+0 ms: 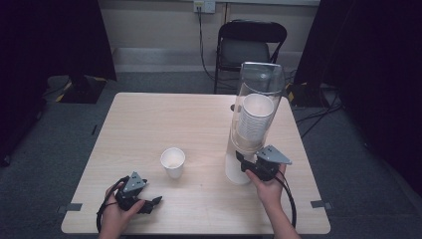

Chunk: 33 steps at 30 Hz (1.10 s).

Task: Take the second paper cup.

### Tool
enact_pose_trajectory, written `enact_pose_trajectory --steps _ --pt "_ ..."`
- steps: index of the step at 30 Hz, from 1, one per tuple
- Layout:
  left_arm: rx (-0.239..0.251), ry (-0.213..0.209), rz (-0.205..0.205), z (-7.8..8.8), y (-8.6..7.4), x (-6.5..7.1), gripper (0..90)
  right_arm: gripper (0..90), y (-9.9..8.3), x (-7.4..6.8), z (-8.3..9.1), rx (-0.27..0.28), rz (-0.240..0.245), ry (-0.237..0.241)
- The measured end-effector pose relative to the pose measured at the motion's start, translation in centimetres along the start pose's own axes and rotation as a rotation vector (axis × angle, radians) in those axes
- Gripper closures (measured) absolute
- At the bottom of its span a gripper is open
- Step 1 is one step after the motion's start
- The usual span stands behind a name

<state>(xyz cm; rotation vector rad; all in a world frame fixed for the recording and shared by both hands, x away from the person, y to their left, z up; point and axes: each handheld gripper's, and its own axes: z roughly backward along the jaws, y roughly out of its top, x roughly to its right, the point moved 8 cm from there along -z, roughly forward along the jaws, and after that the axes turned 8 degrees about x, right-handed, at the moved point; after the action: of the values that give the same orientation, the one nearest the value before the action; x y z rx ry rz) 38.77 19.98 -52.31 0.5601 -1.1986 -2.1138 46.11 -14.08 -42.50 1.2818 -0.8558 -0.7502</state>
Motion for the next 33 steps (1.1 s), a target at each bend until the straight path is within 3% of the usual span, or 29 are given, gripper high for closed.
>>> enact_pose_trajectory --steps 20,23,25,26,29,33 --pt "0.000 0.000 0.000 0.00 0.00 0.00 15.3 36.8 -0.27 -0.02 -0.03 0.017 0.012 -0.001" --pt "0.000 0.000 0.000 0.00 0.00 -0.01 15.3 33.7 -0.21 -0.01 -0.03 0.011 0.014 -0.016" --pt "0.003 0.001 0.001 0.00 0.00 0.01 15.3 31.7 0.11 -0.05 -0.09 0.032 -0.008 -0.002" --pt "0.002 0.001 0.001 0.01 -0.01 0.01 15.3 31.1 0.30 -0.06 -0.02 0.029 0.023 -0.018" --pt "0.001 0.000 0.001 0.02 -0.01 0.01 15.3 31.1 0.38 0.00 -0.02 0.028 0.033 -0.021" --pt "0.000 0.000 0.000 0.02 -0.01 0.00 15.3 32.1 0.39 -0.01 -0.17 0.049 0.012 0.003"
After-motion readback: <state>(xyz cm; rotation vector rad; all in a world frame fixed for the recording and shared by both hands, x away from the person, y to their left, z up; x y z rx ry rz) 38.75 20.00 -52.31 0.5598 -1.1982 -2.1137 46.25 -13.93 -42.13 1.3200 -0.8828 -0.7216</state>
